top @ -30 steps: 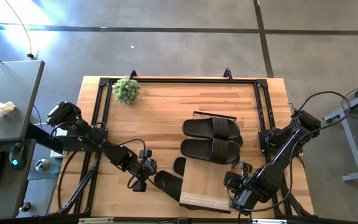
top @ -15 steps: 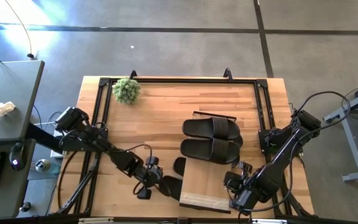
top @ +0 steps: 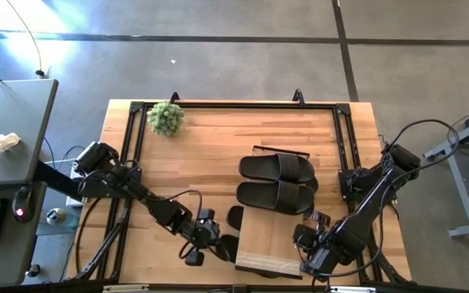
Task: Pick and place slides into the shelf
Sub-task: Adjust the black slides under the shelf
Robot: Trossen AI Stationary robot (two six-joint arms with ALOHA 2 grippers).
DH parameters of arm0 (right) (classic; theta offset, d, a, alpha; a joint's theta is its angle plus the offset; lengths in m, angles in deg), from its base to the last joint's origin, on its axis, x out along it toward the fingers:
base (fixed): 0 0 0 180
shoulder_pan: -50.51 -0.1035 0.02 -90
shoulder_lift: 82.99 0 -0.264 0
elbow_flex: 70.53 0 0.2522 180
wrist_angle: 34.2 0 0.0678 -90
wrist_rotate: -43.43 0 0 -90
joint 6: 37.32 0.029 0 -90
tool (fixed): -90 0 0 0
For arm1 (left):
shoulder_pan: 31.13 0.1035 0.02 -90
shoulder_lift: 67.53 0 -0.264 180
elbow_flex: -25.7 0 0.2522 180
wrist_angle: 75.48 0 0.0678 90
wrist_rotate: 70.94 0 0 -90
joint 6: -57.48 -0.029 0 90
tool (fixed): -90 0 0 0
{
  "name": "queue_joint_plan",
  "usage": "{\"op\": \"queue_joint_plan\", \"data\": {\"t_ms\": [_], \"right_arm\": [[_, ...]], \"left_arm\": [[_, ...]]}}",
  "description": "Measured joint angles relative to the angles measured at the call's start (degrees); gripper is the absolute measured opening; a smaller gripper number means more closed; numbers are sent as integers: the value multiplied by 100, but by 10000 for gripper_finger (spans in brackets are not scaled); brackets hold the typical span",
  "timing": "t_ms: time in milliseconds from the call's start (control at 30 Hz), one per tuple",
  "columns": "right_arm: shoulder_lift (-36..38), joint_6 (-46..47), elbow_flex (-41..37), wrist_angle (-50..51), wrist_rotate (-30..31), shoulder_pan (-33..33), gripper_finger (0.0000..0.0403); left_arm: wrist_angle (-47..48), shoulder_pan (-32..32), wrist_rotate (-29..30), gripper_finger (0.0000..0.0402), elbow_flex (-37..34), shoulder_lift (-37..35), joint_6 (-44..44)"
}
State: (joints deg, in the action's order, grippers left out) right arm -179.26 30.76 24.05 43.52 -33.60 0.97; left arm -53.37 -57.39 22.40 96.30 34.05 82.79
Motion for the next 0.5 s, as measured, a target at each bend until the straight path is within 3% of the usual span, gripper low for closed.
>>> {"op": "queue_joint_plan", "data": {"t_ms": [500], "right_arm": [[0,0,0,-22,-27,0,0]], "left_arm": [[-338,0,-275,0,450,688,66]]}}
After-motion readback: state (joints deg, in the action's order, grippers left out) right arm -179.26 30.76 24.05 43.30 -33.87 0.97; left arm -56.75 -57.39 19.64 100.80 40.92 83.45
